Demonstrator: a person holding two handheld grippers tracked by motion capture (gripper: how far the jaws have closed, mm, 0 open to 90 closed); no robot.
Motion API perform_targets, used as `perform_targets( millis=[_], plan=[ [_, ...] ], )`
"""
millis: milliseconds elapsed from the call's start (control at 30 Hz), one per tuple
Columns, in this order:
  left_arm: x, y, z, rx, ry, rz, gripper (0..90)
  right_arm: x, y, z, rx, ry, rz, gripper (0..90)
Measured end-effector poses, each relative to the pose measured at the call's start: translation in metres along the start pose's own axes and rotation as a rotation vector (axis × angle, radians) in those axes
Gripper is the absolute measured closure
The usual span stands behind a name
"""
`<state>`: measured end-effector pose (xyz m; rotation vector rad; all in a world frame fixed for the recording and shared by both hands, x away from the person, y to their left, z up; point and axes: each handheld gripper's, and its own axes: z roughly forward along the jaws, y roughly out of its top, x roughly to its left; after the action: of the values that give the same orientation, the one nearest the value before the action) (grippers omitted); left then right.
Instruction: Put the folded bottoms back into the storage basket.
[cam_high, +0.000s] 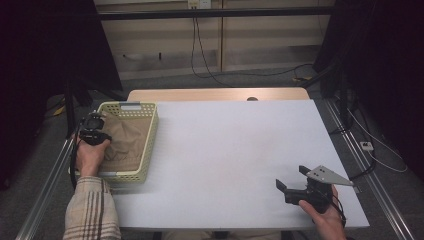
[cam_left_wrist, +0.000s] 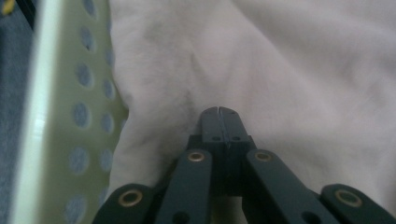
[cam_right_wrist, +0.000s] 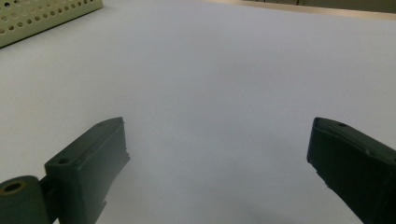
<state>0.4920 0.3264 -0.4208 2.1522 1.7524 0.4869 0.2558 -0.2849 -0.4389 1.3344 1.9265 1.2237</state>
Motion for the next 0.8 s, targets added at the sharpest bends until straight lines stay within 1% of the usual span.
perform_targets(
  millis=[67, 100, 133, 167, 233, 267, 300, 333, 367, 400, 433, 467, 500, 533, 567, 600, 667, 700, 733, 767, 800],
  plan=[
    [0.0, 0.0, 0.004, 0.026, -0.015, -0.004, 90.0, 0.0, 0.0, -0.001, -0.002, 0.0, 0.0, 5.0],
    [0.0, 0.0, 0.004, 0.026, -0.015, -0.004, 90.0, 0.0, 0.0, -0.001, -0.003, -0.001, 0.0, 5.0],
    [-0.001, 0.0, 0.009, 0.058, -0.029, 0.007, 90.0, 0.0, 0.0, -0.001, -0.004, -0.001, 0.001, 5.0],
    [-0.001, 0.0, 0.009, 0.058, -0.029, 0.007, 90.0, 0.0, 0.0, -0.001, -0.004, -0.001, 0.001, 5.0],
    [-0.003, 0.001, 0.01, 0.074, -0.024, 0.018, 90.0, 0.0, -0.001, -0.002, -0.003, -0.004, 0.0, 5.0],
    [-0.003, 0.002, 0.01, 0.075, -0.029, 0.022, 90.0, 0.0, -0.001, -0.002, -0.004, -0.003, 0.001, 5.0],
    [-0.002, 0.001, 0.01, 0.077, -0.056, 0.016, 90.0, 0.0, 0.0, -0.001, -0.004, -0.003, 0.001, 5.0],
    [-0.002, 0.001, 0.01, 0.072, -0.069, 0.007, 90.0, 0.0, 0.0, -0.001, -0.003, -0.004, 0.001, 5.0],
    [-0.002, 0.001, 0.01, 0.072, -0.069, 0.007, 90.0, 0.001, 0.0, -0.001, -0.003, -0.004, -0.002, 5.0],
    [-0.002, 0.001, 0.01, 0.074, -0.081, 0.011, 90.0, 0.001, 0.0, 0.0, -0.002, -0.003, -0.005, 5.0],
    [-0.001, 0.001, 0.01, 0.069, -0.091, 0.002, 90.0, 0.001, 0.0, 0.0, -0.002, -0.003, -0.005, 5.0],
    [0.001, 0.002, 0.01, 0.073, -0.116, 0.001, 90.0, 0.001, 0.0, 0.0, -0.001, -0.004, -0.006, 5.0],
    [0.001, 0.001, 0.009, 0.068, -0.119, -0.01, 90.0, 0.001, 0.0, 0.0, -0.001, -0.005, -0.007, 5.0],
    [0.001, 0.001, 0.009, 0.068, -0.119, -0.01, 90.0, 0.001, 0.0, -0.001, -0.002, -0.005, -0.003, 5.0],
    [0.001, 0.001, 0.009, 0.067, -0.118, -0.002, 90.0, 0.0, 0.0, -0.001, -0.003, -0.005, 0.0, 5.0],
    [0.001, 0.002, 0.007, 0.049, -0.123, 0.002, 89.2, 0.0, 0.0, -0.001, -0.002, -0.006, 0.0, 5.0],
    [0.0, 0.002, 0.004, 0.026, -0.137, 0.01, 82.7, 0.0, 0.0, -0.001, -0.003, -0.005, 0.0, 5.0],
    [0.0, 0.002, 0.004, 0.026, -0.137, 0.01, 79.8, 0.0, 0.0, -0.001, -0.003, -0.004, -0.001, 5.0],
    [0.0, 0.002, 0.002, 0.011, -0.138, 0.017, 79.8, 0.0, 0.0, -0.001, -0.003, -0.004, -0.001, 5.0],
    [-0.001, 0.002, 0.001, 0.01, -0.137, 0.022, 77.6, 0.0, 0.0, -0.001, -0.002, -0.004, -0.002, 5.0],
    [-0.002, 0.003, -0.002, -0.015, -0.135, 0.047, 72.2, 0.0, 0.0, -0.001, -0.002, -0.002, -0.002, 5.1]
  ],
)
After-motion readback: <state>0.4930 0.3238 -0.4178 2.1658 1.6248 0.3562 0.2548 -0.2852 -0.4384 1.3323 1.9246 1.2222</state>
